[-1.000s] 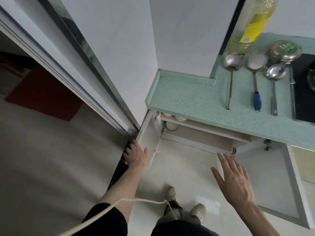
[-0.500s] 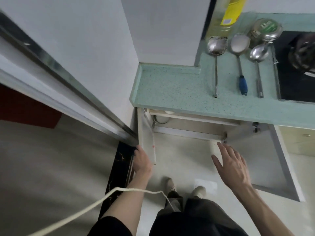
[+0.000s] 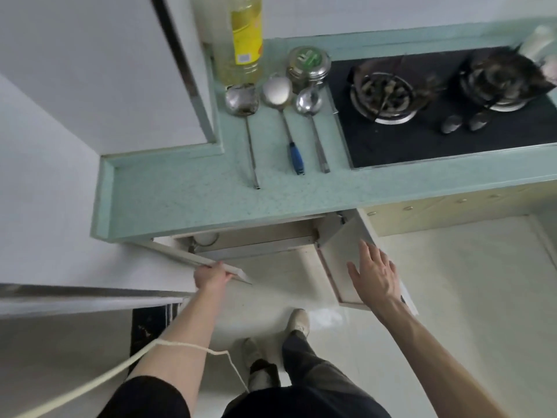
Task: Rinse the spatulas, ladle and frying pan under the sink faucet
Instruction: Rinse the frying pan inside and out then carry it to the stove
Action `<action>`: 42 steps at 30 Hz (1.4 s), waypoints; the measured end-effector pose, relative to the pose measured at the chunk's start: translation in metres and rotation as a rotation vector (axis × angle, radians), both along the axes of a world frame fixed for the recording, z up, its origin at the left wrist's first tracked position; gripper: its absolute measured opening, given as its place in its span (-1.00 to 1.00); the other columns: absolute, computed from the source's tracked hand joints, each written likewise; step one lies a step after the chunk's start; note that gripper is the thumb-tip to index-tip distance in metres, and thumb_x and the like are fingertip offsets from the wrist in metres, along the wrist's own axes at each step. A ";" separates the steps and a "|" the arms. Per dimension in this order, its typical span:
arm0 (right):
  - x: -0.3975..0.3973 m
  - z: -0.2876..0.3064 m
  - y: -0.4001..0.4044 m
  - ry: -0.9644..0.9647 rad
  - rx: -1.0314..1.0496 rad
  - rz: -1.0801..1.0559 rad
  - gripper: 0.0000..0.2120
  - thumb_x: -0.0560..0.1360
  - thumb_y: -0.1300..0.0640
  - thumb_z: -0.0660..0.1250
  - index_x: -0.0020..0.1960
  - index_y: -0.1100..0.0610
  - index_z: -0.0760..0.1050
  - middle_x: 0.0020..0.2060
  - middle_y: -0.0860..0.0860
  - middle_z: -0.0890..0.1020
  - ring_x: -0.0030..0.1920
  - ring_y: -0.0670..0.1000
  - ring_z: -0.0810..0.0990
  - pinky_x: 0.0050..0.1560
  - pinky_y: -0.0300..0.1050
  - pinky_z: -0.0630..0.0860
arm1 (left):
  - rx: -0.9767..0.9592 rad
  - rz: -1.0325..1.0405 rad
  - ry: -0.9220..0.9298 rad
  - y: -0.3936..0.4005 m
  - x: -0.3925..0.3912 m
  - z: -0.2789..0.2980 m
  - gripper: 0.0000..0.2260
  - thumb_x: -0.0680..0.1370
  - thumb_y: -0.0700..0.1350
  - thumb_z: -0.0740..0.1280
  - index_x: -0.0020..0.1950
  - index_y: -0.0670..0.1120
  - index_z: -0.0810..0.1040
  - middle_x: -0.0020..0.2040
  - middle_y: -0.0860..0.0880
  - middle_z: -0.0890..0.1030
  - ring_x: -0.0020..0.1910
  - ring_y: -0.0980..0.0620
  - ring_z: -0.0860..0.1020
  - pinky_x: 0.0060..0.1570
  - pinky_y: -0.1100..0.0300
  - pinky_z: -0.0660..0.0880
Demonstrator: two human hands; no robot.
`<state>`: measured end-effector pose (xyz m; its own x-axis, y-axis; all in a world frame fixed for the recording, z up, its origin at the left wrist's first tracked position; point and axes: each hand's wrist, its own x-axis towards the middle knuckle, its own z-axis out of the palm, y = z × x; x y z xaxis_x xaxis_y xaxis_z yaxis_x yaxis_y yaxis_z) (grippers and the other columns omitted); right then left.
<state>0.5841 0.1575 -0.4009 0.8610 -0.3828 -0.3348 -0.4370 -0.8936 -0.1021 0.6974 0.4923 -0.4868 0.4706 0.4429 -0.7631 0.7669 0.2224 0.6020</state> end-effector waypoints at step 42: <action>0.120 -0.082 0.130 -0.334 1.638 -1.299 -0.78 0.60 0.49 0.25 0.22 0.35 0.45 0.04 0.33 0.62 0.03 0.20 0.68 0.04 -0.08 0.69 | -0.513 0.093 0.115 0.018 0.058 0.014 -0.89 0.59 -0.45 0.31 -0.03 -0.27 0.55 -0.07 -0.24 0.67 -0.05 -0.09 0.66 0.10 0.12 0.60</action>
